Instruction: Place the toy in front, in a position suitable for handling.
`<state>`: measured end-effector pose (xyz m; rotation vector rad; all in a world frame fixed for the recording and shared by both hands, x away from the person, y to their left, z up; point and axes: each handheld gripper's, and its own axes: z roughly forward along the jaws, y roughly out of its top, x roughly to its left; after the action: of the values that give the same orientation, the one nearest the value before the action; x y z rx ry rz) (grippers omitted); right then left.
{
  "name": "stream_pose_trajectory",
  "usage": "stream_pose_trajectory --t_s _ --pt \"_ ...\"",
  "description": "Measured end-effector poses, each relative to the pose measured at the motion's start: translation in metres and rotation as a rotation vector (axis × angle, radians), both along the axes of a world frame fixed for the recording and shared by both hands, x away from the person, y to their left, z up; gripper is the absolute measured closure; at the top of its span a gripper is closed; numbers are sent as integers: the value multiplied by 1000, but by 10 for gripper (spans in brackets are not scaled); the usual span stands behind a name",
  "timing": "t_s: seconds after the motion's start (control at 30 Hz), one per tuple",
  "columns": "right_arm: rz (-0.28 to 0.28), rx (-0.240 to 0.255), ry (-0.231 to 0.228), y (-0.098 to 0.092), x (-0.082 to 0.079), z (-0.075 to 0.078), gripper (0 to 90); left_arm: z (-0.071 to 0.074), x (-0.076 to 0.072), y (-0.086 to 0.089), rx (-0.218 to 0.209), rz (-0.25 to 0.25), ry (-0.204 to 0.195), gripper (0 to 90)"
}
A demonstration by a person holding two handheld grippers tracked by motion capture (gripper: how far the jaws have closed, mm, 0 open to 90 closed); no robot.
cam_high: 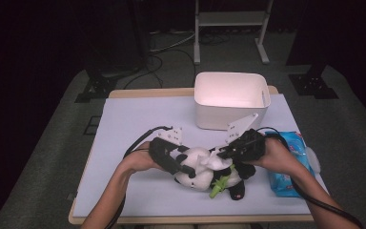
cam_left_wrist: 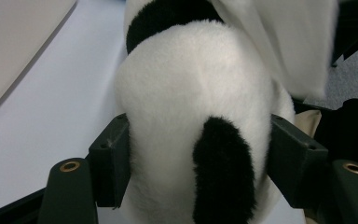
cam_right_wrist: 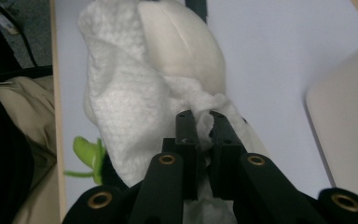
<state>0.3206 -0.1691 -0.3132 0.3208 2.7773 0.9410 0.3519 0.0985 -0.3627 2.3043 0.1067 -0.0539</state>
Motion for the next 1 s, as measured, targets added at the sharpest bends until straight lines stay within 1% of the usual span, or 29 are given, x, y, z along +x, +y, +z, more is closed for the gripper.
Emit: stream_pose_trajectory --t_s 0.03,0.07,0.13,0.37,0.4,0.53,0.57,0.7,0.73,0.87,1.0 --pt "0 0 0 0 0 0 835 0 0 0 0 0 0 311" --pt "-20 15 -1 -9 0 1 835 0 1 0 1 -1 1 311" --pt "-34 22 -7 -17 -1 2 835 0 1 0 0 -2 3 311" --pt "-98 29 -7 -45 -5 4 834 0 1 0 1 -1 6 310" --pt "-104 29 -7 -48 -5 4 833 0 2 0 5 -5 2 310" --pt "-125 32 13 -60 -10 1 833 0 3 -1 4 -6 2 310" --pt "-125 39 10 -62 -10 1 832 0 3 -1 -1 -1 7 310" --pt "-129 64 26 -63 -10 -1 832 1 3 -2 2 1 6 311" --pt "-117 65 30 -62 -10 -1 832 1 3 -2 2 0 5 311" --pt "-97 42 40 -61 -12 1 832 -1 6 0 0 3 11 310" --pt "-98 58 52 -63 -12 0 831 -2 6 0 -7 6 14 310"
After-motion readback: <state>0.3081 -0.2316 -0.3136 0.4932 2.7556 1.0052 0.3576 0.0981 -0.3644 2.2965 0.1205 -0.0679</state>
